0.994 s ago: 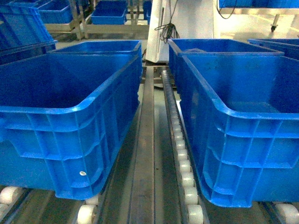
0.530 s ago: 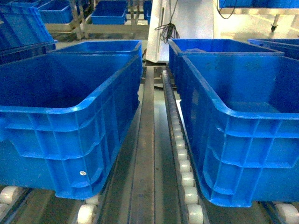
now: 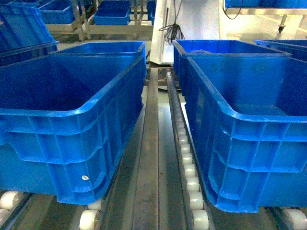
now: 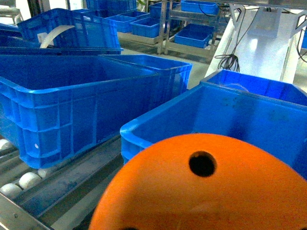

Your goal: Sort blue parts and orange caps into right shelf containers

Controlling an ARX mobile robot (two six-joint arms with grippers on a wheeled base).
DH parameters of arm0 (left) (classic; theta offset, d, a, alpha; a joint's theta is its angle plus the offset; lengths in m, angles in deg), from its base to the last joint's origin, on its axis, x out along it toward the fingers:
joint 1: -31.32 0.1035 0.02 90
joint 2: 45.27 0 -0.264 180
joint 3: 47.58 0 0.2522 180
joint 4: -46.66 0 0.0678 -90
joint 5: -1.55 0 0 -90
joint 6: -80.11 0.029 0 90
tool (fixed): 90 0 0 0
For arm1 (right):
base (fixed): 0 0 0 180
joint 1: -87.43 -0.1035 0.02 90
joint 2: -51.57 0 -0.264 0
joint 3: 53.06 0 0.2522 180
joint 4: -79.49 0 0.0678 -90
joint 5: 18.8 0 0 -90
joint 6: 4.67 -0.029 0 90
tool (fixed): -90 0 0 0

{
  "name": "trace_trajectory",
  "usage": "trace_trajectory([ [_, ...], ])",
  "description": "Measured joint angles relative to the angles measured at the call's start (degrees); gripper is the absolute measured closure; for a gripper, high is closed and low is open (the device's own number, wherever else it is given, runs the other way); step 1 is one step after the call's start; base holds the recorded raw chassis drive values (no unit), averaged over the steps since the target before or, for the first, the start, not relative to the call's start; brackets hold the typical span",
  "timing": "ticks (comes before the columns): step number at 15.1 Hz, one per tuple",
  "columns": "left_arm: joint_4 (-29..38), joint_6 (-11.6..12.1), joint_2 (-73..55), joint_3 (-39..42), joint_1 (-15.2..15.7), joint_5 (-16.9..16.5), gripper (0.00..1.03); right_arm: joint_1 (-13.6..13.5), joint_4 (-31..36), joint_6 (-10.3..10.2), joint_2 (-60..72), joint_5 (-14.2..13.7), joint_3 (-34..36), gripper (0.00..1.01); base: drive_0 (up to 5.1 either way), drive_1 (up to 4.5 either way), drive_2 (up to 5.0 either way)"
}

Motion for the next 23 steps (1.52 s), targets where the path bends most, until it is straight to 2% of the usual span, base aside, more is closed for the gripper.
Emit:
trace_trajectory([
  [4,7.7,2.2,-17.7,-7.4,0.3,-1.8,0.58,0.0,0.0,0.0,0.0,0.0,0.0,0.59,0.0,0.00,0.0],
  [10,12.0,5.2,-34.0,-16.1,0.4,-2.8,0.58,0.0,0.0,0.0,0.0,0.0,0.0,0.59,0.0,0.00,0.0],
  [13,12.0,6.3,-39.9,-20.6,1.2,-3.3,0.58,0.0,0.0,0.0,0.0,0.0,0.0,0.59,0.0,0.00,0.0],
  [23,9.6,6.4,-47.6,-28.2,3.2,-3.7,0.58,0.0,0.0,0.0,0.0,0.0,0.0,0.59,0.0,0.00,0.0],
])
